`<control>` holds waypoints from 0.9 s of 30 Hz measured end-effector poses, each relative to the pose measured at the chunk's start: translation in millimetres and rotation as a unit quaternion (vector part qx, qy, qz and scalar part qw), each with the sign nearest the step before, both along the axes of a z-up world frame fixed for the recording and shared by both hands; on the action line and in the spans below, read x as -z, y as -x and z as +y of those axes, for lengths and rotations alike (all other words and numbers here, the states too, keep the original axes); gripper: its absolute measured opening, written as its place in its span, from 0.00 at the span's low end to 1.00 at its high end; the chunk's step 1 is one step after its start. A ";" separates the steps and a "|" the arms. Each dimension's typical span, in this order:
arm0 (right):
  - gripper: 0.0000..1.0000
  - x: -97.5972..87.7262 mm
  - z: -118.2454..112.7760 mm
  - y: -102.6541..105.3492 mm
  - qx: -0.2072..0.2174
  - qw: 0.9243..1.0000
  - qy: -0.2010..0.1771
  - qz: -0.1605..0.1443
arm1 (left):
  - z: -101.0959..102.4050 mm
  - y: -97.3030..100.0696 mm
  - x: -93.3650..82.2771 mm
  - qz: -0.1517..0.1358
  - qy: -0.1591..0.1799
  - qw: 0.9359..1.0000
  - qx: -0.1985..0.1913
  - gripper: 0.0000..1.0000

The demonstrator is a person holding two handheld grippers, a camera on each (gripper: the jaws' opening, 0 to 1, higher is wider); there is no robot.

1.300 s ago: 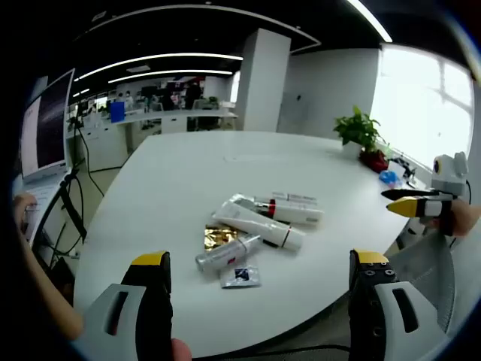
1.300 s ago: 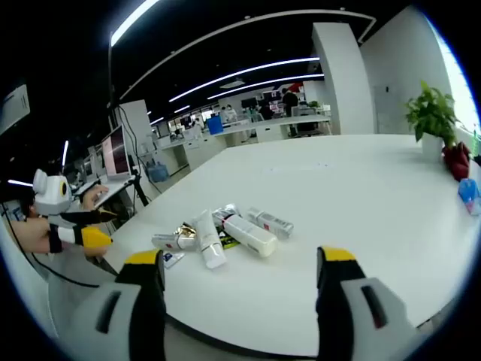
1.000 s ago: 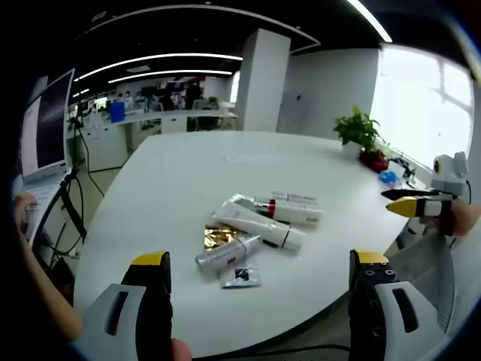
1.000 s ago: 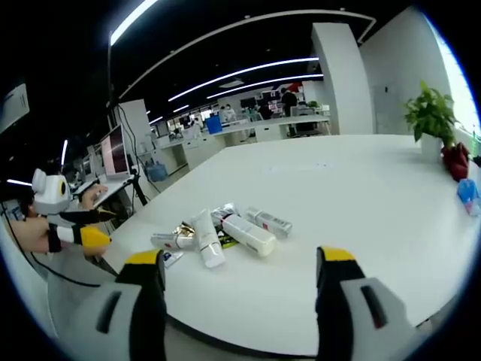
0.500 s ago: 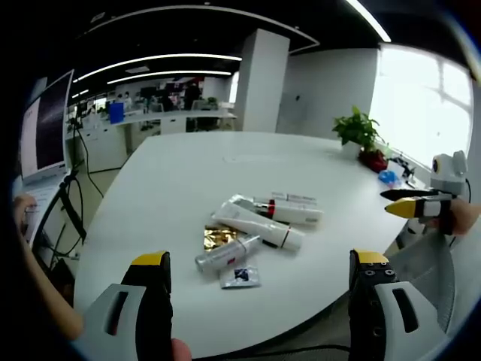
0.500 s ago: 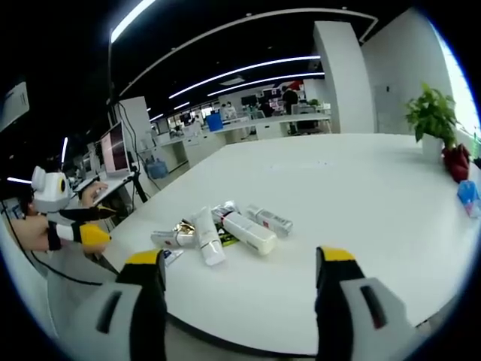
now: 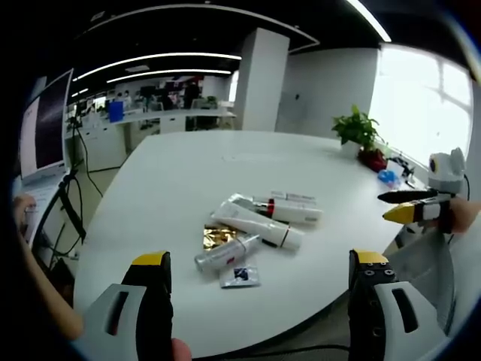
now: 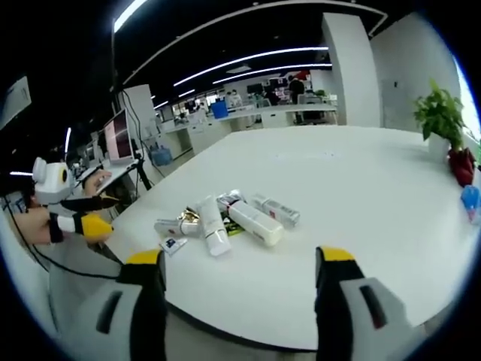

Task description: Arrange the skincare products in the storage area until every visible bottle or jar stands upright without overlapping.

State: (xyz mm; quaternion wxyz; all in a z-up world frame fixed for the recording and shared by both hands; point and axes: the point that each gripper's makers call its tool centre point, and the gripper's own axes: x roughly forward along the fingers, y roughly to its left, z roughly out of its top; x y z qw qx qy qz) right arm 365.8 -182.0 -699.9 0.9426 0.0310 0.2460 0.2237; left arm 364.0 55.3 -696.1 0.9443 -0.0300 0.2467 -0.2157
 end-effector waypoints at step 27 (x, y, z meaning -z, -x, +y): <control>0.67 40.5 25.7 -95.5 -0.175 0.977 0.119 0.025 | -0.2 -0.2 7.8 0.025 0.001 1.000 0.005 0.96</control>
